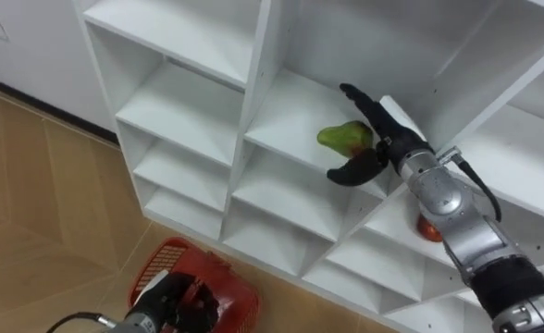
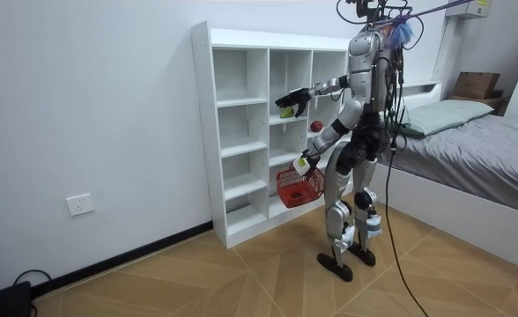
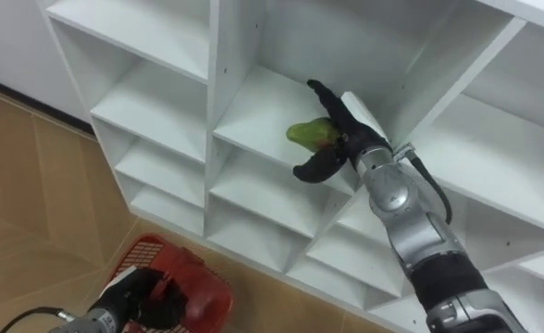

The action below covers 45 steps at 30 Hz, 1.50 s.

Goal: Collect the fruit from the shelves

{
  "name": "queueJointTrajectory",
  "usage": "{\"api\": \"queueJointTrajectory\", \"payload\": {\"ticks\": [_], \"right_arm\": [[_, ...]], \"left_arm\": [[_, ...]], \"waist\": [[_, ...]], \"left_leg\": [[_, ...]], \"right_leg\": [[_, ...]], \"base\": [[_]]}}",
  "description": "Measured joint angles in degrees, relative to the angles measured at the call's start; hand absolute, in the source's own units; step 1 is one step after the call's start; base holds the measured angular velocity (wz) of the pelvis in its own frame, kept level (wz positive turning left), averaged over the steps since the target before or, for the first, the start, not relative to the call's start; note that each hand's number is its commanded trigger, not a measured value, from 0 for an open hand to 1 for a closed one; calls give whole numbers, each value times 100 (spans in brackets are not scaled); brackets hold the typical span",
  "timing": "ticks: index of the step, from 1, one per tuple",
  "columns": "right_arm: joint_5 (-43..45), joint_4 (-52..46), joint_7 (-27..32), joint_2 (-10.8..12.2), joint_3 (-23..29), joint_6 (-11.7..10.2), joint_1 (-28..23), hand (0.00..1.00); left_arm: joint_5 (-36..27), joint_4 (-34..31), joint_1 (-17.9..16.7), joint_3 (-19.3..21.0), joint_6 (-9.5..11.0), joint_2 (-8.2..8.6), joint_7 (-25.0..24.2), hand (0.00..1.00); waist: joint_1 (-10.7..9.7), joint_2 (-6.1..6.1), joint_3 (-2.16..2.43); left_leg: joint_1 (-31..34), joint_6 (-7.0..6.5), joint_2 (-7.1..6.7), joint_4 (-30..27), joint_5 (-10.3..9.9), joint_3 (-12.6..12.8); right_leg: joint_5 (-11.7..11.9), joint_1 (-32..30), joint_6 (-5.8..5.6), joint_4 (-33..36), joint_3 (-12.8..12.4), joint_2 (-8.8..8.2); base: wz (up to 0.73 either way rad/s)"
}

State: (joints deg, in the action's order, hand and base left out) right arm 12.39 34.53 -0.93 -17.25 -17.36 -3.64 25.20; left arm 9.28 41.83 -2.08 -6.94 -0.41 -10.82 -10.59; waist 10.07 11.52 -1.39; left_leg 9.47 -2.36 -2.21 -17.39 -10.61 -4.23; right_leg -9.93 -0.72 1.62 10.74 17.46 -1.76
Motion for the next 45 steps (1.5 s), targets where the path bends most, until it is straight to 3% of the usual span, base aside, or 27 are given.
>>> {"api": "queueJointTrajectory", "payload": {"ticks": [8, 16, 20, 24, 29, 40, 42, 43, 44, 45], "right_arm": [[619, 278, 31, -2, 72, -7, 130, 0], [678, 523, 106, -64, 81, -27, 307, 0], [844, 517, 193, -96, 115, -209, 312, 0], [838, 517, 210, -124, 115, -257, 355, 0], [1011, 519, 210, -130, 114, -260, 512, 0], [1041, 592, 226, -134, 110, -254, 523, 0], [1040, 598, 238, -134, 109, -254, 523, 16], [1040, 611, 256, -134, 108, -253, 523, 63], [1039, 637, 275, -134, 108, -255, 523, 79], [1039, 673, 287, -135, 109, -256, 524, 89]], "left_arm": [[8, -36, 16, 0, 3, 14, -20, 100], [8, -5, 19, 0, 13, -7, -15, 100], [8, -7, 22, 2, 21, -7, -11, 100], [5, -9, 21, -1, 22, -7, -12, 100], [1, -29, 100, -7, 21, 0, -10, 100], [1, -27, 204, -129, 22, 3, -9, 100], [1, -25, 206, -134, 22, 4, -9, 100], [0, -24, 206, -161, 22, 4, -10, 100], [1, -23, 206, -198, 22, 2, -10, 100], [2, -22, 205, -233, 22, 1, -13, 100]], "waist": [[111, -7, -6], [100, -12, -11], [84, -23, -19], [72, -31, -25], [-20, -127, -94], [-8, -168, -84], [-1, -187, -80], [1, -208, -77], [4, -225, -69], [5, -245, -58]], "left_leg": [[140, -10, -4, -15, 10, -15], [186, -19, -30, -12, 18, -69], [293, -22, -36, -22, 19, -70], [384, -26, -37, -25, 22, -69], [520, -28, -34, -133, 23, -77], [600, -42, -39, -185, 37, -68], [603, -43, -37, -185, 37, -68], [601, -47, -37, -186, 40, -69], [601, -51, -40, -186, 43, -68], [600, -56, -44, -185, 46, -67]], "right_leg": [[0, -148, 0, 5, -14, -7], [-3, -188, -5, -3, -10, -15], [-3, -289, -5, -2, -10, -11], [-3, -362, -5, 5, -8, -13], [1, -479, -10, 65, -3, -18], [1, -593, -10, 138, -13, -19], [1, -609, -10, 163, -13, -18], [1, -617, -10, 186, -12, -20], [1, -618, -10, 188, -13, -23], [1, -618, -10, 189, -12, -25]], "base": [[0], [3], [0], [0], [0], [0], [0], [0], [0], [0]]}}
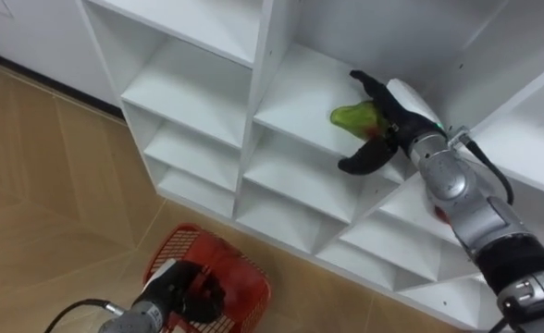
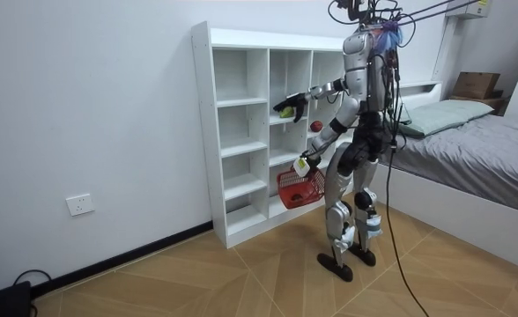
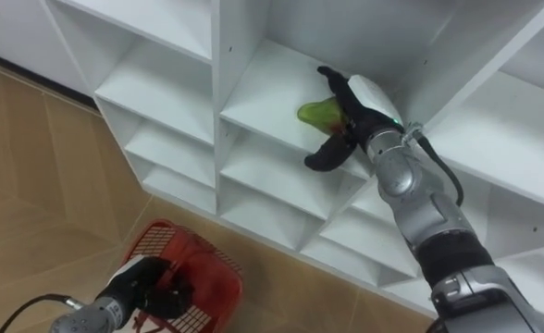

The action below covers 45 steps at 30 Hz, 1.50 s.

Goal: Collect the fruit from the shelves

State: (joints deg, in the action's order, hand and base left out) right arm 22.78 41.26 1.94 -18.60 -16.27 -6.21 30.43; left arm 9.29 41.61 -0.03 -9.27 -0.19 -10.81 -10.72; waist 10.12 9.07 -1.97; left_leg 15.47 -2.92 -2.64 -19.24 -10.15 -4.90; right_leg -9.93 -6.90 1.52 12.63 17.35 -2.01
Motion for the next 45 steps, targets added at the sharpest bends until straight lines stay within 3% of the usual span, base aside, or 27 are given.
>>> {"api": "queueJointTrajectory", "payload": {"ticks": [1, 4, 8, 17, 30, 45], "right_arm": [[0, 11, 1, -2, 0, -2, 1, 100], [20, 69, -3, -2, -50, -30, -4, 100], [334, 50, 45, -53, -253, -249, -9, 100], [177, 106, 27, -45, -190, -130, -12, 100], [146, 127, -71, -35, -182, -123, -12, 100], [-23, 76, -92, -21, -156, -23, -12, 100]], "left_arm": [[0, 0, 0, -6, 0, 2, -3, 100], [1, 0, 1, 2, 0, -6, -4, 100], [0, 0, 21, 0, -2, -7, -5, 100], [-3, -8, 43, 2, 0, 29, -7, 100], [-3, -6, 46, 12, 1, 33, -5, 100], [-313, 10, 46, 2, 18, 98, 6, 100]], "waist": [[0, -7, 4], [-1, -18, 10], [-45, -16, 26], [-12, -13, 43], [16, 89, 45], [44, 19, 26]], "left_leg": [[-2, -2, -2, 1, 2, 1], [-2, -4, -4, 2, 9, 5], [-7, 5, 1, 15, 41, 23], [-74, 13, -4, 174, 221, 20], [-99, 11, -3, 189, 237, 49], [-108, 10, -4, 179, 235, 83]], "right_leg": [[0, 0, 0, 1, 0, -1], [0, 0, 0, 1, -1, -1], [8, 4, 0, 8, -3, 1], [94, 3, 25, 13, -1, -49], [103, -1, 24, 0, -2, -54], [104, 14, 23, 14, -9, -59]], "base": [[0], [0], [-1], [0], [0], [0]]}}
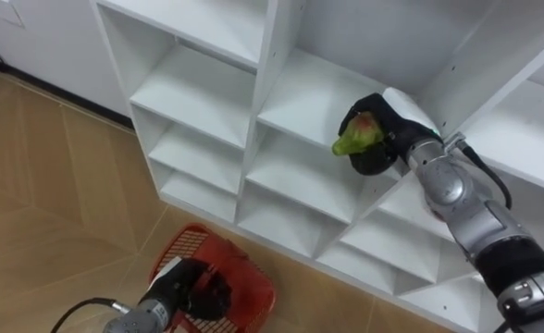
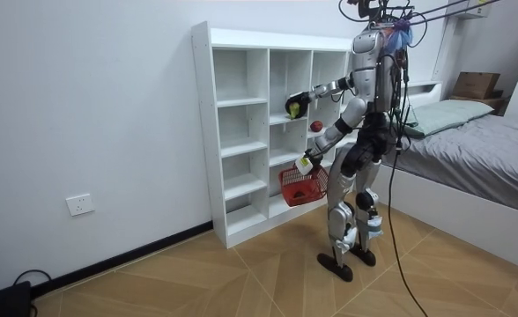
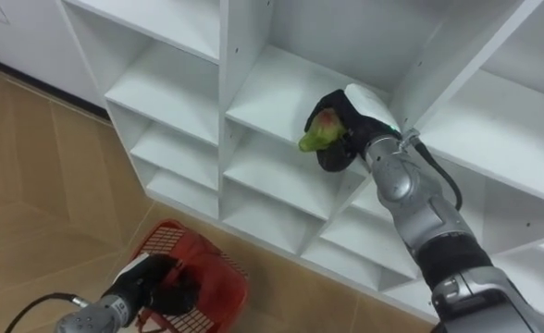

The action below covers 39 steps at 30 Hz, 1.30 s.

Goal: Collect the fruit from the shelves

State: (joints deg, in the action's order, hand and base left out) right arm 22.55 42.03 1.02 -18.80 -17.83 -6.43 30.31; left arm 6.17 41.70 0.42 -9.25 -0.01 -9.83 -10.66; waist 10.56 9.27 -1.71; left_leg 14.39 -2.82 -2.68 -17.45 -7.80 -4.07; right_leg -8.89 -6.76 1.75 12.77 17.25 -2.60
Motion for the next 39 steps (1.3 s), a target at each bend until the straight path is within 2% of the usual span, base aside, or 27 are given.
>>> {"api": "queueJointTrajectory", "payload": {"ticks": [9, 15, 19, 22, 24, 30, 34, 39], "right_arm": [[-239, -351, -73, 1, 2, 32, -131, 100], [-237, -906, -129, 92, 1, 28, -311, 100], [-349, -1150, -177, 140, 1, 28, -359, 100], [-475, -1379, -225, 208, 2, 26, -419, 100], [-476, -1445, -277, 338, 7, 27, -500, 100], [-475, -1910, -496, 442, 73, 23, -907, 100], [-475, -2218, -557, 561, 170, 23, -1210, 100], [-473, -2231, -592, 684, 156, 17, -1487, 100]], "left_arm": [[-207, 284, 5, -7, 14, 10, -2, 100], [-211, 297, 13, -9, 37, 31, 114, 100], [-221, 307, 16, -19, 57, 55, 172, 100], [-221, 308, 38, -13, 58, 141, 243, 100], [-221, 308, 63, -15, 79, 184, 273, 100], [-215, 308, 191, 14, 140, 212, 289, 100], [-233, 297, 242, 5, 218, 284, 315, 100], [-665, 298, 250, -2, 280, 353, 467, 100]], "waist": [[-17, -100, -9], [-89, -221, 1], [-102, -241, 1], [-168, -288, 3], [-244, -311, 6], [-276, -353, 9], [-297, -405, 31], [-421, -482, 56]], "left_leg": [[-12, -1, 7, 68, 0, 39], [-50, -6, 31, 137, 3, 178], [-102, -5, 49, 197, 3, 230], [-115, -4, 53, 200, 3, 245], [-115, -4, 58, 204, 3, 245], [-103, -2, 92, 206, 1, 364], [-88, -3, 102, 209, 1, 408], [-91, -5, 103, 194, 2, 420]], "right_leg": [[-1, -29, -1, -5, -5, -3], [-1, -85, -2, -8, -154, 3], [0, -84, -1, -8, -260, 15], [0, -78, -1, -9, -281, 16], [0, -82, -1, -8, -281, 20], [7, -143, 11, 18, -318, 30], [7, -233, 11, 91, -387, 25], [7, -231, 11, 117, -421, 23]], "base": [[-1], [-13], [-8], [-4], [0], [-8], [-11], [0]]}}
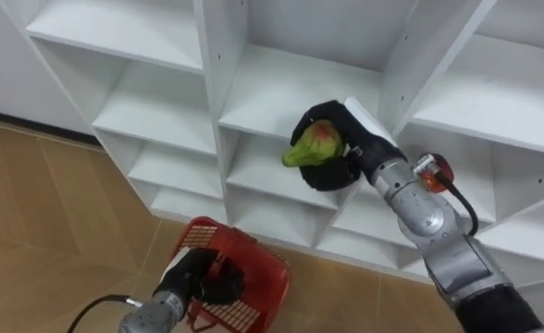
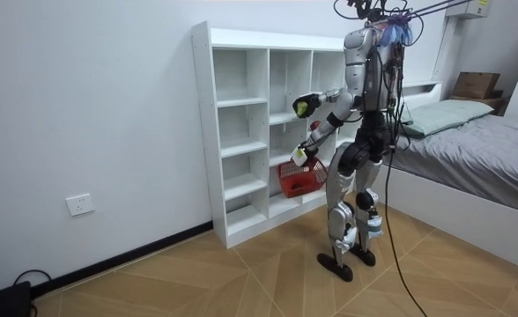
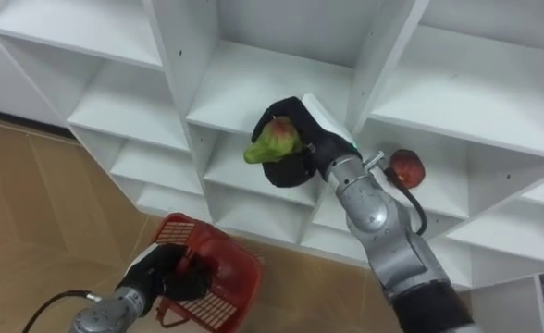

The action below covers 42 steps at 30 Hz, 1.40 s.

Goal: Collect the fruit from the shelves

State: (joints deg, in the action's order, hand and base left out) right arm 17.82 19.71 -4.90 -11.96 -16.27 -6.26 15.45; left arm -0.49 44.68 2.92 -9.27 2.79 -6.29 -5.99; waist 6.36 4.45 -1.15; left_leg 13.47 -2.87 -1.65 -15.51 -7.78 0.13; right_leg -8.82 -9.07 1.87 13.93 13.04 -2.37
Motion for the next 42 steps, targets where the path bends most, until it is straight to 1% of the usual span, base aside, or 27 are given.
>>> {"api": "queueJointTrajectory", "payload": {"ticks": [3, 6, 9, 12, 13, 14, 15, 16, 21, 23, 26, 34, 39, 42], "right_arm": [[0, 0, -31, 4, 3, 0, -89, 100], [0, 7, -71, 5, 2, 1, -114, 100], [0, 157, -88, 88, 2, 0, -115, 100], [-2, 293, -95, 104, -3, 0, -150, 100], [-3, 344, -103, 107, -4, 0, -201, 100], [-2, 406, -121, 107, -17, -5, -251, 100], [-2, 442, -126, 104, -22, -5, -336, 100], [-1, 445, -127, 104, -25, -5, -385, 100], [-3, 478, -152, 106, -49, -11, -722, 100], [-3, 686, -152, 120, -55, -76, -736, 100], [0, 1026, -153, 119, -72, -73, -764, 100], [46, 1204, -151, 125, -172, -88, -764, 100], [77, 1369, -151, 152, -277, -90, -765, 100], [75, 1502, -151, 251, -288, -91, -766, 100]], "left_arm": [[-4, 0, 1, 2, 21, 19, 49, 100], [-4, 0, 1, -1, 24, 29, 75, 100], [-6, -4, 8, 2, 26, 52, 85, 100], [-8, -77, 8, -11, 27, 72, 87, 100], [-18, -139, 8, -14, 49, 90, 88, 100], [-20, -192, 8, -22, 119, 101, 90, 100], [-20, -223, 9, -45, 209, 110, 100, 100], [-20, -234, 9, -55, 250, 112, 109, 100], [-253, -252, 9, -232, 320, 106, 188, 100], [-406, -250, 10, -264, 371, 105, 182, 100], [-658, -251, 9, -330, 443, 94, 181, 100], [-691, -252, 30, -409, 486, 109, 175, 100], [-903, -306, 31, -465, 490, 108, 175, 100], [-1023, -346, 52, -561, 515, 106, 146, 100]], "waist": [[-24, -29, 3], [-53, -52, -3], [-128, -133, -13], [-148, -199, -10], [-148, -225, -9], [-151, -241, -7], [-149, -244, -5], [-148, -243, -5], [-144, -241, -5], [-153, -241, -5], [-142, -239, -6], [-155, -217, -12], [-156, -197, -10], [-157, -198, -10]], "left_leg": [[-4, 0, 0, -4, 0, 0], [-10, 0, 2, -21, 0, 0], [-15, -1, -3, -23, 0, -4], [-13, -1, -3, -21, -1, -5], [-14, -1, -3, -17, -1, -5], [-11, 0, -2, -15, -1, -3], [-10, 0, -1, -7, -1, 0], [-10, 0, -1, 1, -1, 6], [-24, -1, -2, 42, 0, 62], [-24, -1, -1, 47, 0, 54], [-22, -1, 0, 68, 0, 88], [-19, -2, 1, 81, 0, 127], [-8, -2, 4, 87, 0, 166], [-6, -2, 8, 87, 0, 198]], "right_leg": [[0, 1, 0, 14, 0, -1], [0, 9, 0, 27, -4, -1], [0, 25, 0, 21, 2, -4], [0, 23, 0, 21, 5, -5], [-1, 22, 0, 20, 5, -4], [-2, 16, 0, 15, 1, -3], [-2, 16, 0, 1, 0, -1], [-2, 16, 0, -7, -3, 1], [-3, -1, -2, -32, -34, -1], [-3, -1, -2, -36, -38, -1], [-4, -16, -3, -35, -53, -1], [-11, -52, -7, -26, -125, -1], [-12, -82, -8, -23, -171, 2], [-12, -90, -8, -19, -183, 3]], "base": [[0], [0], [0], [0], [0], [0], [0], [0], [-4], [0], [0], [-4], [-3], [0]]}}
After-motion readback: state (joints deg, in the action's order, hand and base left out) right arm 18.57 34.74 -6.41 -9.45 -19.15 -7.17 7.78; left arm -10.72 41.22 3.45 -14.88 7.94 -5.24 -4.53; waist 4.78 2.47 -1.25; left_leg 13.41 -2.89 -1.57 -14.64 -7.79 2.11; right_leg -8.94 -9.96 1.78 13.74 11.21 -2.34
